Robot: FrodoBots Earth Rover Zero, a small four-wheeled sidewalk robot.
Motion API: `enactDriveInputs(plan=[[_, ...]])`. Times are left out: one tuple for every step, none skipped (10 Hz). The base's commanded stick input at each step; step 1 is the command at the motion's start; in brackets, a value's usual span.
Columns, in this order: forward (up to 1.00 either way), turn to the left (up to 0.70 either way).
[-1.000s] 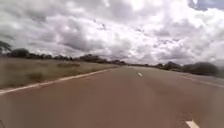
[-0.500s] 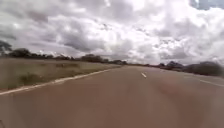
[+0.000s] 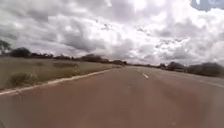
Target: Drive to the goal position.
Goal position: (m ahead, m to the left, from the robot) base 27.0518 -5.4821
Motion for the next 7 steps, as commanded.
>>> enactDriveInputs(plan=[[1.00, 0.00], [1.00, 0.00], [1.00, 0.00], [1.00, 0.00], [1.00, 0.00], [1.00, 0.00], [1.00, 0.00]])
